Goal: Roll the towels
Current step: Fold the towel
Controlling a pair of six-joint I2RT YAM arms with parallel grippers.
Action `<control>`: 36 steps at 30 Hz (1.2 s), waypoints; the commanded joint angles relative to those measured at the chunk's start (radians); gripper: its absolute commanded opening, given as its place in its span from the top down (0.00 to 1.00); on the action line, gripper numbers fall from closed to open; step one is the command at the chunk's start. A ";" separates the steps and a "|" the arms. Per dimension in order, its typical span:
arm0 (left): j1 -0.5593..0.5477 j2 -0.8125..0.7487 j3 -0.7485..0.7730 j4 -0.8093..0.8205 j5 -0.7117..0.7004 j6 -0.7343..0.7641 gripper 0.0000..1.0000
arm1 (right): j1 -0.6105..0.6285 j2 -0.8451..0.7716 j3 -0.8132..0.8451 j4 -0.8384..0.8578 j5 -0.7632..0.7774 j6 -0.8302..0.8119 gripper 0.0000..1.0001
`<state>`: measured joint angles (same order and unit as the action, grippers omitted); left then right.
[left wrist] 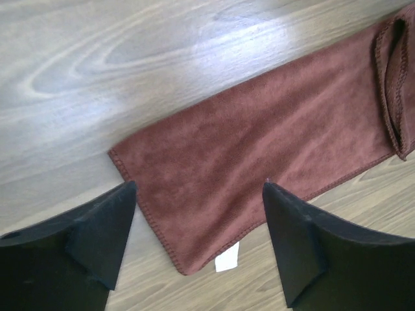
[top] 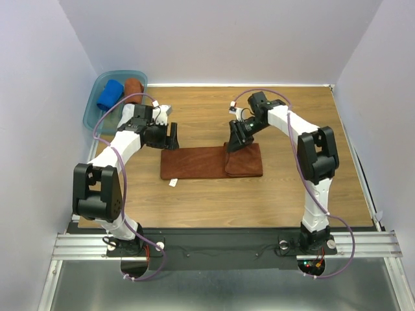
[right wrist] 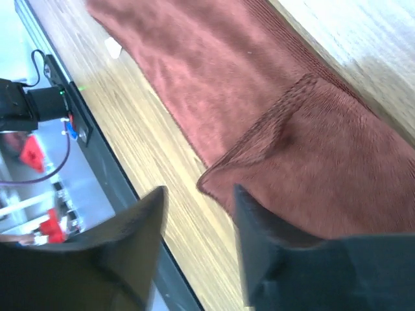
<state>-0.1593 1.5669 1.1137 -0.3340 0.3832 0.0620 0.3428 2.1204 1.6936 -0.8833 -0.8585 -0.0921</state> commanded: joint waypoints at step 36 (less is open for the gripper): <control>-0.117 0.722 0.865 -0.062 0.005 0.050 0.27 | 0.097 -0.240 -0.453 -0.221 -0.109 -0.391 0.57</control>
<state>-0.2611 2.3203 1.8980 -0.3592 0.3424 0.0856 0.3874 1.9339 1.2140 -0.9646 -0.7742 -0.3977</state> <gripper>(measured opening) 0.695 0.393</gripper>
